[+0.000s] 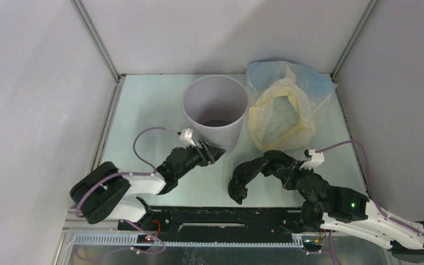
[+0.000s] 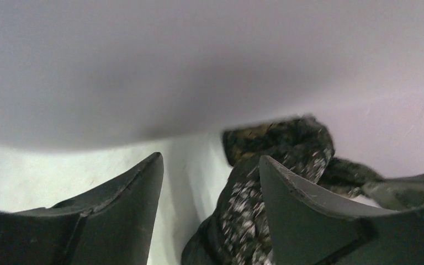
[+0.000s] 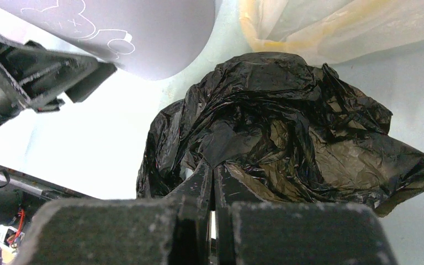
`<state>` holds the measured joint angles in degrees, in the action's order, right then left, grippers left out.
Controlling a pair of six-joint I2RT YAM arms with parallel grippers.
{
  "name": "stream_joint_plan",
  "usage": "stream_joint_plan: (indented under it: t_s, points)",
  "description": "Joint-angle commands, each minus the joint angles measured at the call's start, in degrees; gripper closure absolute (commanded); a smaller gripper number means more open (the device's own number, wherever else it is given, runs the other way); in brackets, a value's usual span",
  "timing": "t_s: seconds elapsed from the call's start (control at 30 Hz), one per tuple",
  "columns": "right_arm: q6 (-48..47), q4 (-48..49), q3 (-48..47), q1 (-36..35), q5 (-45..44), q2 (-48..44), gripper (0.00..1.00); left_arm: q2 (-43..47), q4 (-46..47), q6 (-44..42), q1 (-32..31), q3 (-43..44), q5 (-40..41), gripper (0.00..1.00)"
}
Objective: Put the trash bags into the trash bin
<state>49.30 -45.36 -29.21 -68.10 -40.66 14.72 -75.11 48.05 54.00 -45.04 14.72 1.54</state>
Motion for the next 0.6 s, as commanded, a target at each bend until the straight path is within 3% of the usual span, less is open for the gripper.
stream_joint_plan:
  t_s: [0.0,0.2,0.3,0.37,0.57]
  points:
    - [-0.5,-0.3,-1.8,0.2,-3.4,-0.2,1.00,-7.0,10.0,2.1,2.3,6.9,0.1,0.30]
    - [-3.7,2.2,-1.8,0.4,-2.0,0.9,1.00,-17.2,15.7,3.5,8.6,15.0,-3.6,0.30]
    - [-6.7,4.5,-1.9,0.4,0.3,1.9,1.00,-22.6,14.2,4.3,12.2,22.4,-7.1,0.30]
    - [-8.2,6.0,-1.9,0.4,2.4,2.8,1.00,-24.6,9.6,4.5,14.0,25.9,-8.6,0.35]
    - [-9.1,9.0,-2.3,0.5,8.6,6.4,1.00,-12.6,-4.8,-3.2,13.6,20.6,-5.4,0.30]
